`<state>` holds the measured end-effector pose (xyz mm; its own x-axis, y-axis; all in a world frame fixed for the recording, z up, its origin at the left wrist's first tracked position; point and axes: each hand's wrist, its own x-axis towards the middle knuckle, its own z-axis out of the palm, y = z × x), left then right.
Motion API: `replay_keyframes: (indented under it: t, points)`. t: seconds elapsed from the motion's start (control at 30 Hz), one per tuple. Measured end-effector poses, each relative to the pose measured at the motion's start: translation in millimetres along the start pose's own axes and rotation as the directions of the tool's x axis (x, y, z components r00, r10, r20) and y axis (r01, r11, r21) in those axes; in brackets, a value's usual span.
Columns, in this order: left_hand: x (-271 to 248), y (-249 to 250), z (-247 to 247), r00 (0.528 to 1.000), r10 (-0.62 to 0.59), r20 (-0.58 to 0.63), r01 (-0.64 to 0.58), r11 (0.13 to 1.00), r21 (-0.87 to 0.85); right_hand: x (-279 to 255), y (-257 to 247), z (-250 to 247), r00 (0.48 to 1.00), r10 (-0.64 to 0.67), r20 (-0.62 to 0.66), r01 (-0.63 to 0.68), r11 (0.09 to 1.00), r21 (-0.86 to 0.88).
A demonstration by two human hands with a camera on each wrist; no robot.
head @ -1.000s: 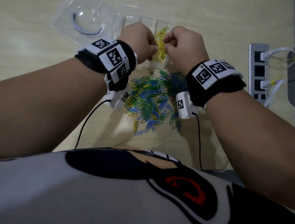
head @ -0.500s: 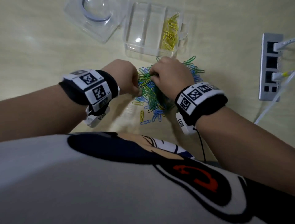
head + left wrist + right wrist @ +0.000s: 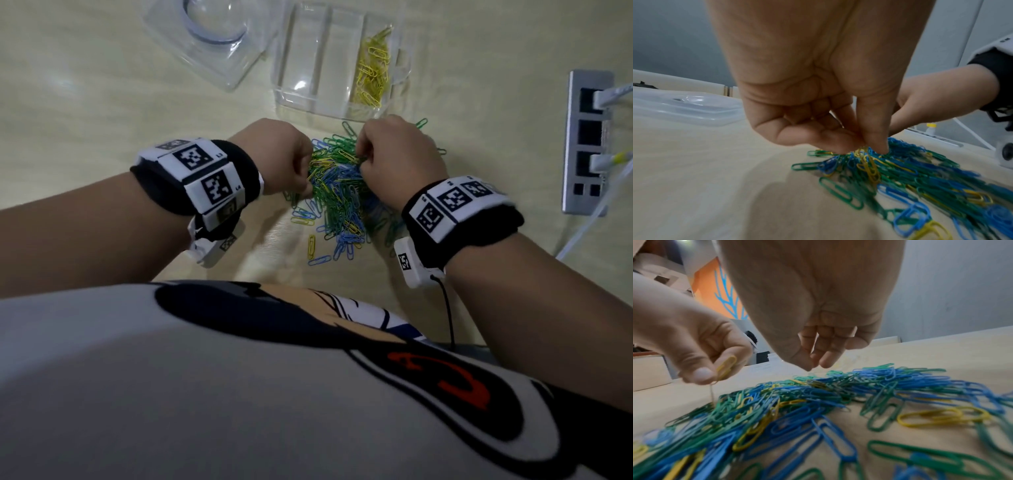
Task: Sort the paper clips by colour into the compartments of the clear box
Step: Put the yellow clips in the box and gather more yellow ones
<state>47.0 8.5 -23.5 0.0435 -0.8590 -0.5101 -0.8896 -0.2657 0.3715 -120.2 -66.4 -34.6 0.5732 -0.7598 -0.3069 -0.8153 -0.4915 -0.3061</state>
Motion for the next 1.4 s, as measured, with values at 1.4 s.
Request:
replay_keyframes:
  t: [1.4]
  points:
    - [11,-13,-1,0.98,-0.16,0.121,0.198,0.867,-0.458,17,-10,5,0.99,-0.117,0.075,0.111,0.991,0.075]
